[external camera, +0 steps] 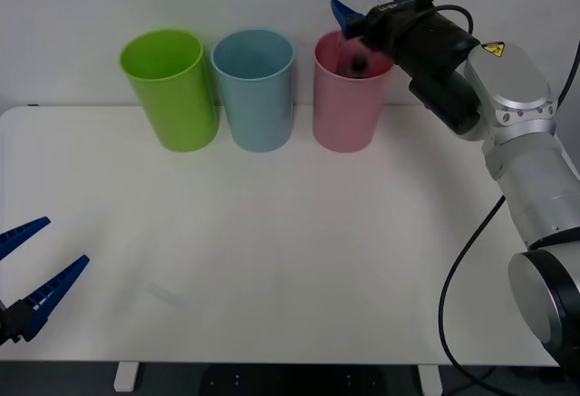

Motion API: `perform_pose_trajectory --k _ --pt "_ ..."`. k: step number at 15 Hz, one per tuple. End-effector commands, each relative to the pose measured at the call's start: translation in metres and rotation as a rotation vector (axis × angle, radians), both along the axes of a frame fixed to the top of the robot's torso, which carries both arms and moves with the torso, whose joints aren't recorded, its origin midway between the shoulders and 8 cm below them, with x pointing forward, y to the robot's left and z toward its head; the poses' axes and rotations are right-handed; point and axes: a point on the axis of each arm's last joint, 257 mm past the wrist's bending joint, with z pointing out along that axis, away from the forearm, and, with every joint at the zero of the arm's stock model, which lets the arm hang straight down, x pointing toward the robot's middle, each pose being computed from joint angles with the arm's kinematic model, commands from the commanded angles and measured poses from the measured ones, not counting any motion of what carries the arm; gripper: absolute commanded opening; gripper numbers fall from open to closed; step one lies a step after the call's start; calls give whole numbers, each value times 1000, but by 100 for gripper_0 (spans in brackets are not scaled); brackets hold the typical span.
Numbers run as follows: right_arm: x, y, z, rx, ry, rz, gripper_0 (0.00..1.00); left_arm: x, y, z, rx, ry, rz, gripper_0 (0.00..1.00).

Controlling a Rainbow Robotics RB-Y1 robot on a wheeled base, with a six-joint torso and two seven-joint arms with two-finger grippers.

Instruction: Grasp the object on the table and drop it into the matching bin: aluminum can to the light blue bin, PET bottle to the pink bin.

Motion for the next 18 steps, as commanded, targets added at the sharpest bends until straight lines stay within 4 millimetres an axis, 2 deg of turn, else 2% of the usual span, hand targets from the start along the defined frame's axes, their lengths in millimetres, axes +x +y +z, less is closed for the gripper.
perform_pose_trajectory --k 1,6,9,13,18 --pt "-1 1 -1 -7 -3 8 100 0 0 0 0 0 0 100" --pt "-7 2 -3 -9 -10 29 100 0 0 0 0 0 0 100" --pt "-24 -2 -7 -11 -35 41 100 0 0 0 0 0 0 100" --pt "-56 -4 -15 -32 -59 108 100 0 0 0 0 0 0 100" --pt "-100 -11 -36 -41 -47 200 100 0 0 0 0 0 0 100"
